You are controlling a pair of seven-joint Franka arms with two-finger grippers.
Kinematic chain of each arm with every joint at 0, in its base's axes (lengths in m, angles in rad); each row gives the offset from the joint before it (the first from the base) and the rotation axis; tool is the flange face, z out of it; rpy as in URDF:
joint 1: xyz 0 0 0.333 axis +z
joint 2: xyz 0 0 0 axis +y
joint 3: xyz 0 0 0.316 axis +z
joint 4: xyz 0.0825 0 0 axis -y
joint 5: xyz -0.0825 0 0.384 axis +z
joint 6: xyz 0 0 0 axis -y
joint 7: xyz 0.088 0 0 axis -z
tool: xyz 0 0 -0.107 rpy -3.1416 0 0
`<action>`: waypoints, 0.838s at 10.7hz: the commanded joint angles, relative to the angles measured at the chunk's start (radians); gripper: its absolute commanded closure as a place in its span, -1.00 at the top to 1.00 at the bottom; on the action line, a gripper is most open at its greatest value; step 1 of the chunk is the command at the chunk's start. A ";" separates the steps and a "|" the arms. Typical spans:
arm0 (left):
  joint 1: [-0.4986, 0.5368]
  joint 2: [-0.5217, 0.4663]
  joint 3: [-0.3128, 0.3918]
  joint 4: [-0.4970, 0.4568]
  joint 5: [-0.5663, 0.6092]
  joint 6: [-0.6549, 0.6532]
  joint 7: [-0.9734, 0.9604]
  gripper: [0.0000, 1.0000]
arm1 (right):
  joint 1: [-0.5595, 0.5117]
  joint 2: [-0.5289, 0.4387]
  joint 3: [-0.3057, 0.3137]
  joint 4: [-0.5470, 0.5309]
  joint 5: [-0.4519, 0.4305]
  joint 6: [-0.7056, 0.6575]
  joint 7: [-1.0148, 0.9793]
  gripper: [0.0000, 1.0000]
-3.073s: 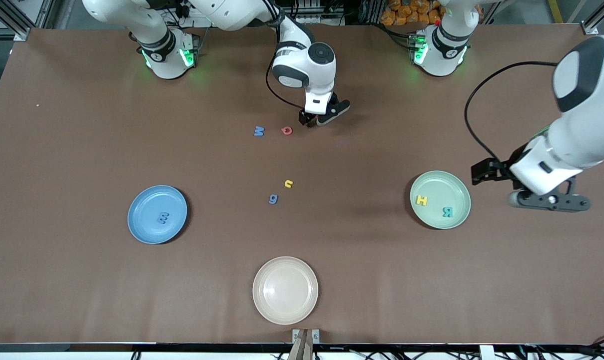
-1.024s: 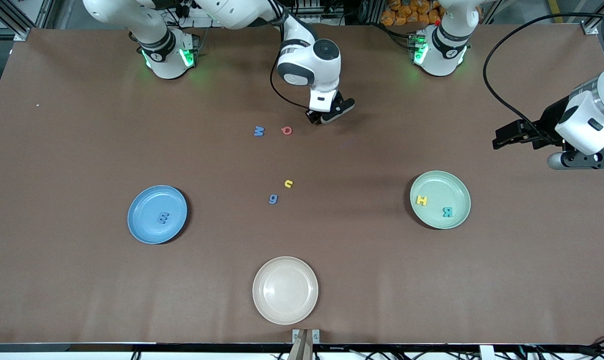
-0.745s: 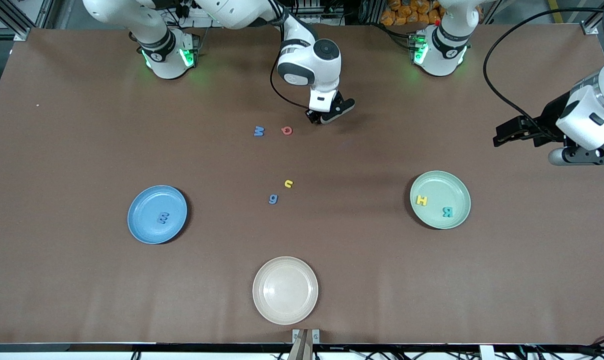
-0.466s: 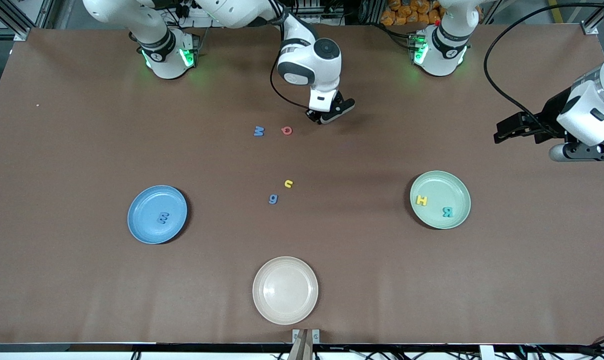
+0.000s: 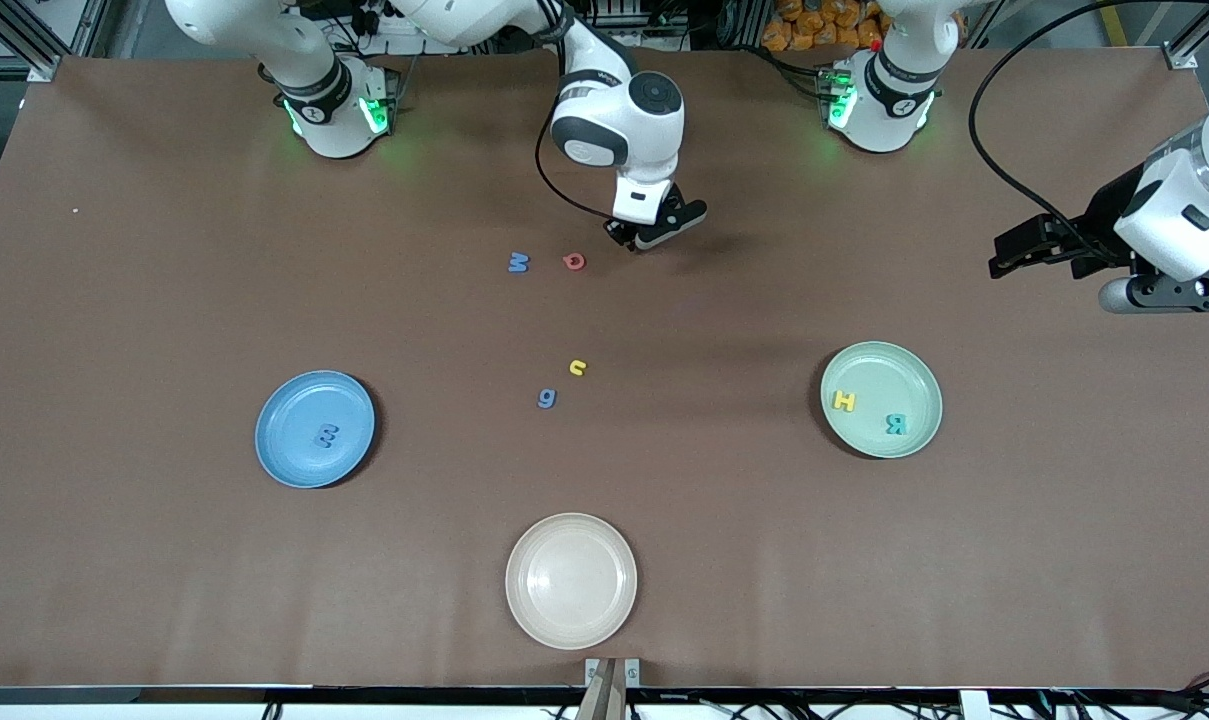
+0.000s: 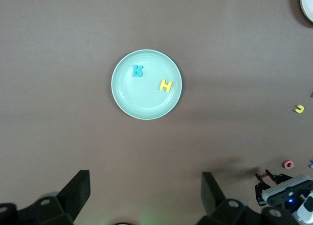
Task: Sort upper and lower case letters into plates
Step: 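Carry the pink M to the blue plate while the left gripper advances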
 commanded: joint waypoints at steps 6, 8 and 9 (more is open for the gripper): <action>0.005 -0.094 -0.022 -0.077 -0.007 -0.002 0.003 1.00 | -0.363 -0.101 0.005 -0.018 -0.020 -0.103 -0.215 -1.00; 0.002 -0.090 -0.045 -0.072 0.038 0.006 0.005 1.00 | -0.492 -0.161 0.006 -0.018 -0.020 -0.168 -0.312 -1.00; 0.001 -0.090 -0.048 -0.071 0.038 0.006 0.005 1.00 | -0.558 -0.173 0.006 -0.015 -0.018 -0.186 -0.379 -1.00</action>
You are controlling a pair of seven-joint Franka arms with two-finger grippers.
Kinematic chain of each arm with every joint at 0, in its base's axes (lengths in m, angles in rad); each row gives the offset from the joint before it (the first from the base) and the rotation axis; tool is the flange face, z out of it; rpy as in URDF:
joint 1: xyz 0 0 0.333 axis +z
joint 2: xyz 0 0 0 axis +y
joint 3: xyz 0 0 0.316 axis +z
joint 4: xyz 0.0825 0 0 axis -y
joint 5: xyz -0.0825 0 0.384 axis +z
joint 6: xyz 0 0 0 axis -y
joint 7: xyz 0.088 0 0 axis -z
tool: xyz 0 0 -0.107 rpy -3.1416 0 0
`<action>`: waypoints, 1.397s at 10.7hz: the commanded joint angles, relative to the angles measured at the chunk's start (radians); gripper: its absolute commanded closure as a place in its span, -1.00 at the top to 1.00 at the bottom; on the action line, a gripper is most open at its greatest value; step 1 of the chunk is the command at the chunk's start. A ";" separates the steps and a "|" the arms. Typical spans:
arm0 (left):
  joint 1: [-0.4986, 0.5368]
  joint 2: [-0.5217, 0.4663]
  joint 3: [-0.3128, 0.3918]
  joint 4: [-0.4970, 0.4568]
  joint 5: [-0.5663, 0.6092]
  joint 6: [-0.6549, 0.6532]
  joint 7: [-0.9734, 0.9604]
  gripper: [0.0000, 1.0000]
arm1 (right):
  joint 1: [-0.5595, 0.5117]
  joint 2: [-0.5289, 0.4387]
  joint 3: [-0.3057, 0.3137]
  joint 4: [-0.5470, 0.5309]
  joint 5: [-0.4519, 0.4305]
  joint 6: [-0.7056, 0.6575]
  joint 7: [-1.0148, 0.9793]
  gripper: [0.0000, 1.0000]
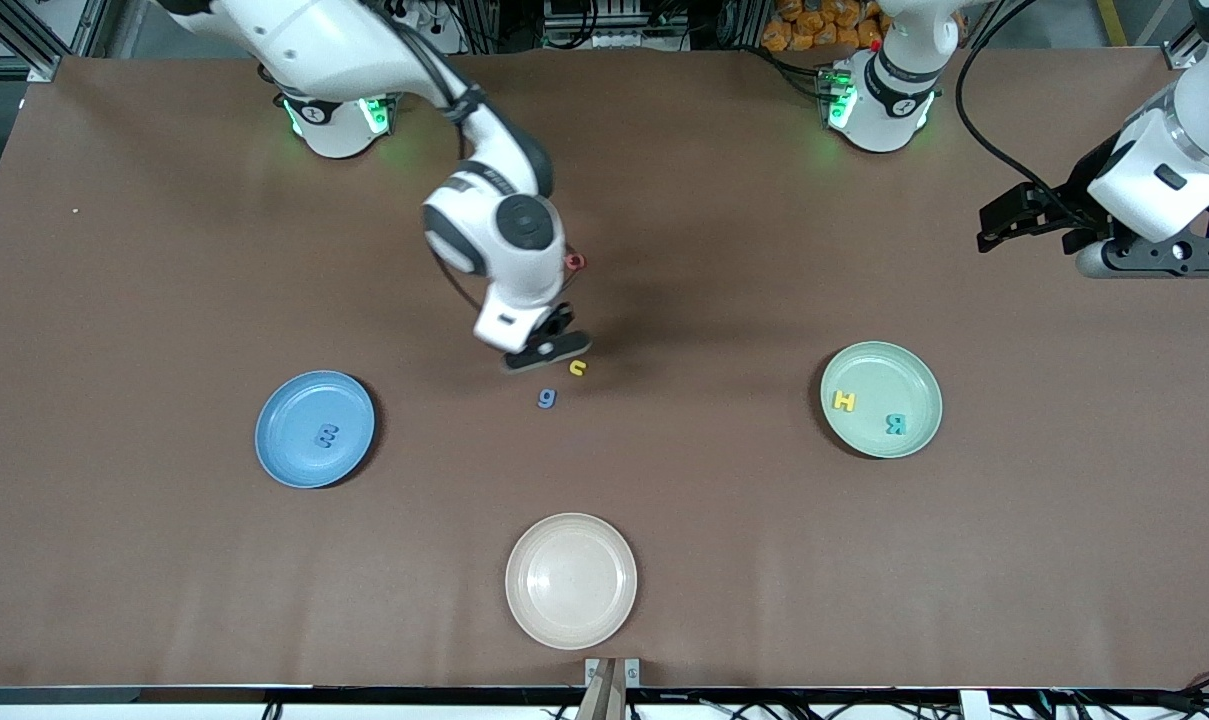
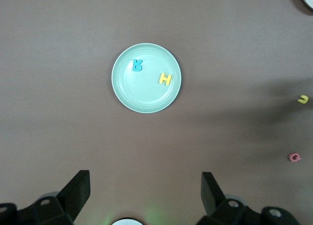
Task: Sort upper and lower case letters into plates
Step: 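Carry the pink M to the blue plate while the left gripper advances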
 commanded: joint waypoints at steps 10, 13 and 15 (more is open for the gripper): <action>-0.051 0.109 -0.445 -0.089 0.027 0.184 -0.133 1.00 | -0.471 0.000 0.024 -0.025 -0.007 -0.118 -0.370 -0.47; -0.238 0.170 -0.450 -0.212 0.048 0.390 -0.399 1.00 | -0.488 0.000 0.024 -0.004 -0.004 -0.118 -0.403 1.00; -0.340 0.286 -0.450 -0.231 0.201 0.443 -0.438 1.00 | -0.490 0.003 0.024 0.015 0.023 -0.127 -0.406 1.00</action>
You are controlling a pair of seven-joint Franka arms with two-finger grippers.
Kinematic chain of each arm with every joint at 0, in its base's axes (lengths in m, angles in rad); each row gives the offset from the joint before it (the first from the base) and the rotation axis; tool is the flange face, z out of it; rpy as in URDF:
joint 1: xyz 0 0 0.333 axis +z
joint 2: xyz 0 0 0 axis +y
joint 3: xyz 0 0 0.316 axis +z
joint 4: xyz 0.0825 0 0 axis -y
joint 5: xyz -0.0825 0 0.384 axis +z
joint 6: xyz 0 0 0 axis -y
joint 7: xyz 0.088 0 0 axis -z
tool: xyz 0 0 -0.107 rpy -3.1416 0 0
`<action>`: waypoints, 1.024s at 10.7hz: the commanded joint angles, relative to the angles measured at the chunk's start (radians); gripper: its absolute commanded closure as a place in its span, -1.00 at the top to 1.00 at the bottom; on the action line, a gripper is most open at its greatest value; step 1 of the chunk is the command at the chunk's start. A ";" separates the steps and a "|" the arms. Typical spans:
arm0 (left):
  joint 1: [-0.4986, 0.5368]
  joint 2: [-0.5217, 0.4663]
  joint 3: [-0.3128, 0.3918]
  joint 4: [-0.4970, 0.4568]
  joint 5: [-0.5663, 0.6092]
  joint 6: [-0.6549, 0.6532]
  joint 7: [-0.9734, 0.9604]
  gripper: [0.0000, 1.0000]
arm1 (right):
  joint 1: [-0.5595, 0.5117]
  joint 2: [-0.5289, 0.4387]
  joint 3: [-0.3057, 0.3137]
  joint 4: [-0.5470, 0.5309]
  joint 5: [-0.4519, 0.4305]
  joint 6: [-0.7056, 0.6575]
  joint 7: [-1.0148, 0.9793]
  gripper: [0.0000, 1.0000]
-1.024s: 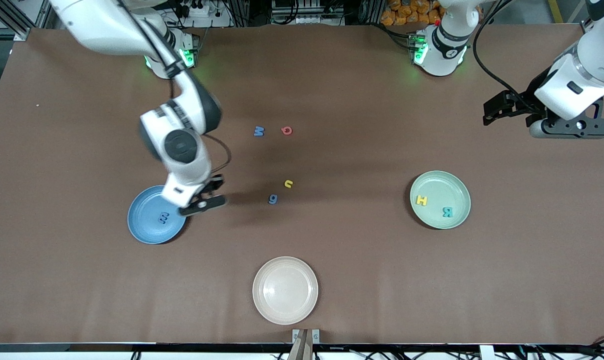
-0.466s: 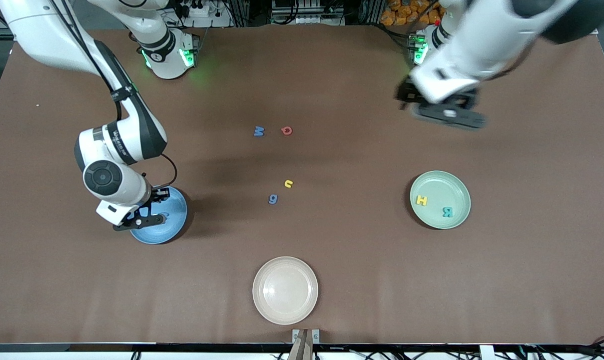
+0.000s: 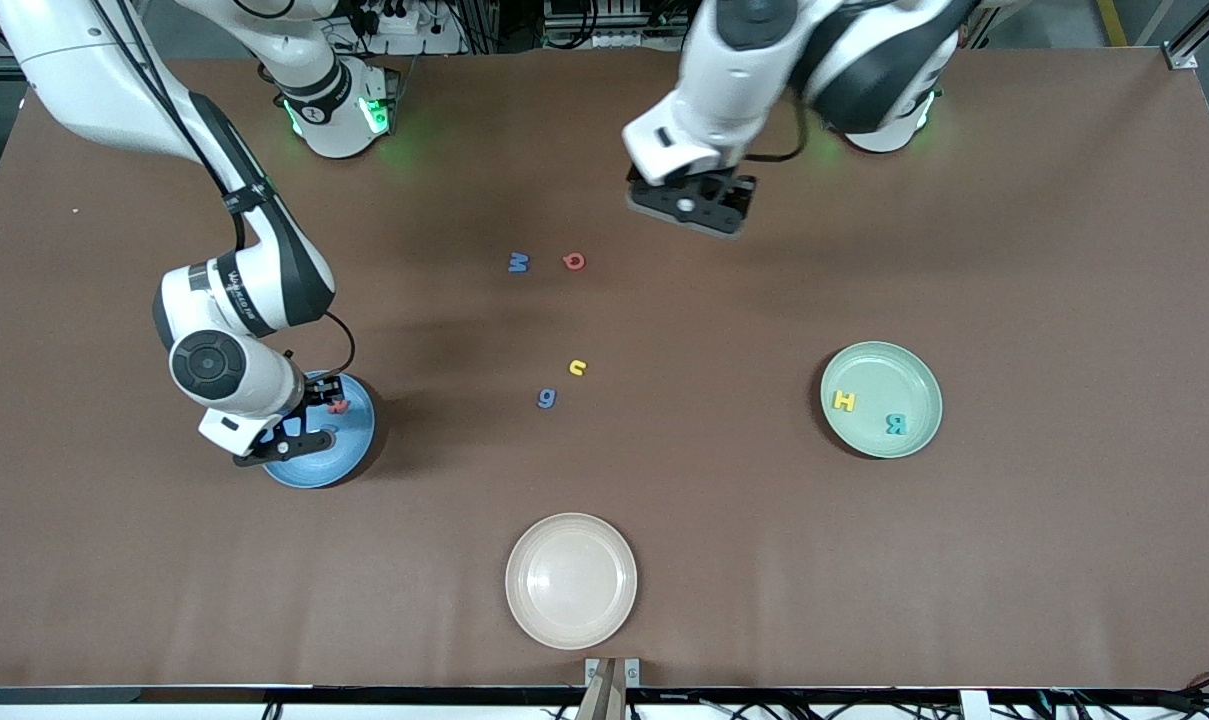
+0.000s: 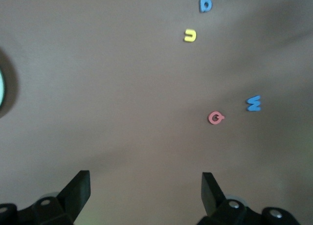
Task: Sort upper and lower case letters into plates
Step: 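Carry the pink M to the blue plate while the left gripper advances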
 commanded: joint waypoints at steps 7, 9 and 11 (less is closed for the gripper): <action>-0.316 0.462 0.009 0.088 0.514 0.235 0.037 1.00 | -0.030 0.006 0.016 0.014 0.044 -0.004 -0.065 1.00; -0.335 0.511 0.017 0.086 0.591 0.258 0.096 1.00 | -0.030 0.006 0.016 0.014 0.043 -0.004 -0.067 1.00; -0.356 0.526 0.022 0.077 0.591 0.275 0.199 1.00 | -0.029 0.006 0.016 0.014 0.043 -0.003 -0.069 1.00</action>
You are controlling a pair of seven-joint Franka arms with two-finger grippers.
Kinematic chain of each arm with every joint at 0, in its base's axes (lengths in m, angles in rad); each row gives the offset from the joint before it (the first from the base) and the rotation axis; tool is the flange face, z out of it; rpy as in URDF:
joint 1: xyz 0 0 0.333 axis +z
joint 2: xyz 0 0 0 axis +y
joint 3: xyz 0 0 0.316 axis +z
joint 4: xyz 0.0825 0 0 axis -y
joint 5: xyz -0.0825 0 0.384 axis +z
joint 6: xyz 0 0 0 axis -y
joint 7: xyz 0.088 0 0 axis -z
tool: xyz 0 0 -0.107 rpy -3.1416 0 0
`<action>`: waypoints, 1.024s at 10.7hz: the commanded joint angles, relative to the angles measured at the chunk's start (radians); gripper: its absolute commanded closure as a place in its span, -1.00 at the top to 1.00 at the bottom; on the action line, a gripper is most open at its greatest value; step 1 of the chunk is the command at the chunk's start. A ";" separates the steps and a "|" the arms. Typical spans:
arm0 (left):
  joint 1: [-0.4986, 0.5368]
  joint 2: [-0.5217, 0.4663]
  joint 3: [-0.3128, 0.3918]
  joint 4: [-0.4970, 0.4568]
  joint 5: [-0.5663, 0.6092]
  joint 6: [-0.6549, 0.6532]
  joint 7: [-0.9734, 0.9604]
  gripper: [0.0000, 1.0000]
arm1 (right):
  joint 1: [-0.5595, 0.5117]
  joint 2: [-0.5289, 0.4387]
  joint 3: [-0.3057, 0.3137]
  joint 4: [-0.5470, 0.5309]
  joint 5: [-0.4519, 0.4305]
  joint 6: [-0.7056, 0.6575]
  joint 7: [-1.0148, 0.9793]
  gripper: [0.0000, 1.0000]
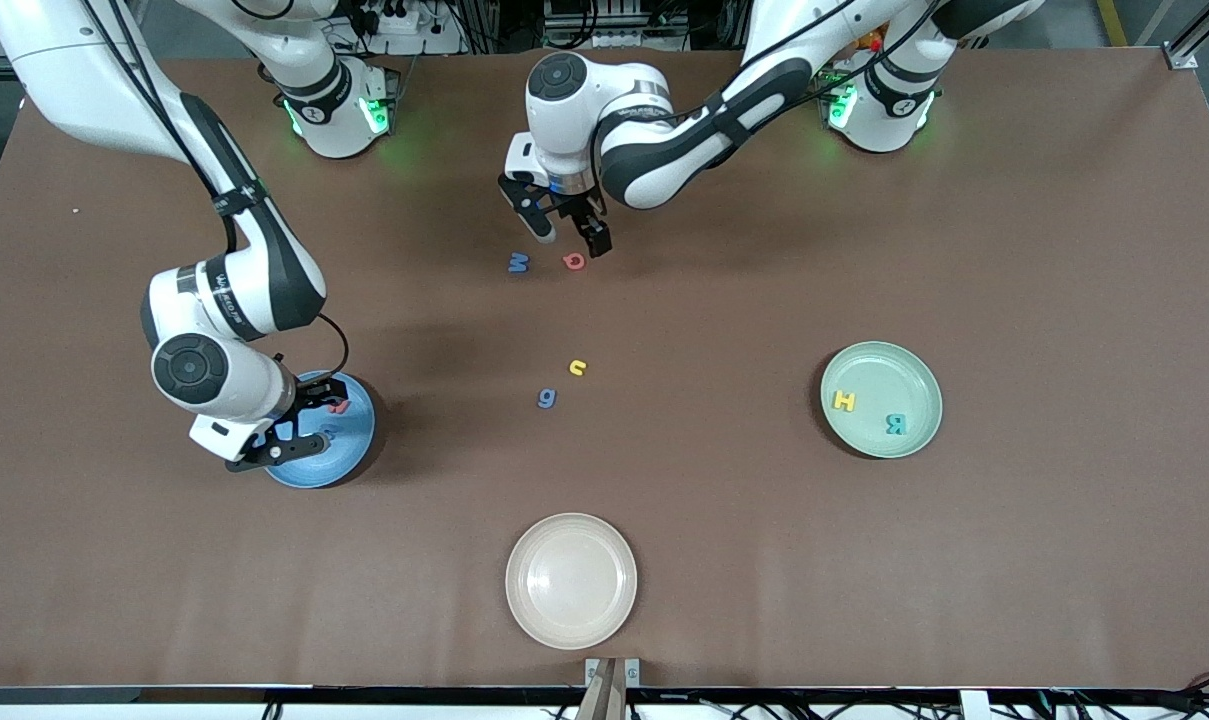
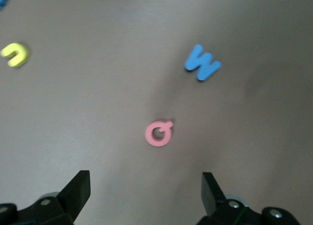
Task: Sort upper and lower case letters into plates
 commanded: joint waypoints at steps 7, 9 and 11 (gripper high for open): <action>-0.116 0.085 0.146 0.022 0.170 0.150 0.183 0.80 | -0.055 0.080 0.013 0.058 0.038 -0.002 -0.016 1.00; -0.126 0.098 0.149 0.019 0.172 0.149 0.181 0.75 | -0.049 0.080 0.013 0.061 0.036 -0.002 -0.019 1.00; -0.161 0.108 0.182 0.023 0.172 0.150 0.175 0.72 | -0.049 0.080 0.013 0.060 0.036 -0.002 -0.019 1.00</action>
